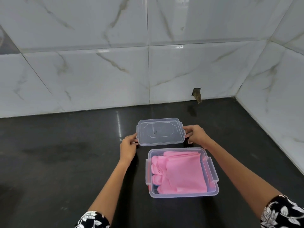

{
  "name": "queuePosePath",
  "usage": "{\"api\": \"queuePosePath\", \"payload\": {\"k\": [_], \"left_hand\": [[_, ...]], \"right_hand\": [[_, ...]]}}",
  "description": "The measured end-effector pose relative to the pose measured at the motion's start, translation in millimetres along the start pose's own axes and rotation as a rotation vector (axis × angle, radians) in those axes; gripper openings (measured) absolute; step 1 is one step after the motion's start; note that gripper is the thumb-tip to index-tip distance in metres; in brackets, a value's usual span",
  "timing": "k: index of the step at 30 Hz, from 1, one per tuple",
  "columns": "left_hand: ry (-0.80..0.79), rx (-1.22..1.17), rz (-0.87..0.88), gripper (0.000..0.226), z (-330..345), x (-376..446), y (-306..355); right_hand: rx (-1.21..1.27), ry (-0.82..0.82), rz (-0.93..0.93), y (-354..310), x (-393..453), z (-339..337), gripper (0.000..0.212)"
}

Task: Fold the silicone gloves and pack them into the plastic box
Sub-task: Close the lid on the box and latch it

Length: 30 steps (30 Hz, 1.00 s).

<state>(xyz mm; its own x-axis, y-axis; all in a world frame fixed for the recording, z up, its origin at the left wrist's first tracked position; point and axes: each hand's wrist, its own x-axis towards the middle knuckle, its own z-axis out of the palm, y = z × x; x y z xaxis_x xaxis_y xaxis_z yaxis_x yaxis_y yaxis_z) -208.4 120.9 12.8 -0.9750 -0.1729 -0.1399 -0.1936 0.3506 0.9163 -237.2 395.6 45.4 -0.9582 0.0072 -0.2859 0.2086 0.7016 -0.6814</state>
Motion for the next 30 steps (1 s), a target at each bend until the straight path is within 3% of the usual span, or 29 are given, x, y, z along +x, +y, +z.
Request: {"api": "queuePosePath", "payload": {"k": [3, 7, 10, 13, 16, 22, 27, 30], "left_hand": [[0.072, -0.131, 0.019, 0.045, -5.8, -2.7, 6.9], [0.133, -0.249, 0.098, 0.028, -21.3, -15.4, 31.6], [0.189, -0.325, 0.231, 0.024, -35.7, -37.2, 60.9], [0.275, -0.287, 0.337, 0.017, -47.5, -60.5, 90.7], [0.251, -0.302, 0.343, 0.010, -56.3, -84.3, 104.3], [0.066, -0.154, 0.041, 0.010, -40.6, -105.4, 79.3], [-0.070, -0.039, 0.010, 0.026, -21.4, -117.2, 64.0], [-0.056, 0.011, -0.018, 0.013, -14.1, -120.8, 56.7]], "right_hand": [[-0.008, 0.108, -0.128, -1.0, -9.2, -5.0, 0.052], [0.063, 0.377, -0.269, -18.4, -34.2, -17.6, 0.032], [0.134, 0.480, -0.361, -35.4, -66.3, -37.7, 0.023], [0.225, 0.462, -0.335, -49.2, -102.6, -56.6, 0.020], [0.338, 0.351, -0.247, -49.8, -135.6, -66.5, 0.019], [0.389, 0.197, -0.022, -17.7, -163.4, -46.0, 0.019], [0.258, 0.219, 0.083, 6.5, -159.6, -20.6, 0.021], [0.179, 0.293, 0.094, 11.1, -154.4, -14.8, 0.019]]}}
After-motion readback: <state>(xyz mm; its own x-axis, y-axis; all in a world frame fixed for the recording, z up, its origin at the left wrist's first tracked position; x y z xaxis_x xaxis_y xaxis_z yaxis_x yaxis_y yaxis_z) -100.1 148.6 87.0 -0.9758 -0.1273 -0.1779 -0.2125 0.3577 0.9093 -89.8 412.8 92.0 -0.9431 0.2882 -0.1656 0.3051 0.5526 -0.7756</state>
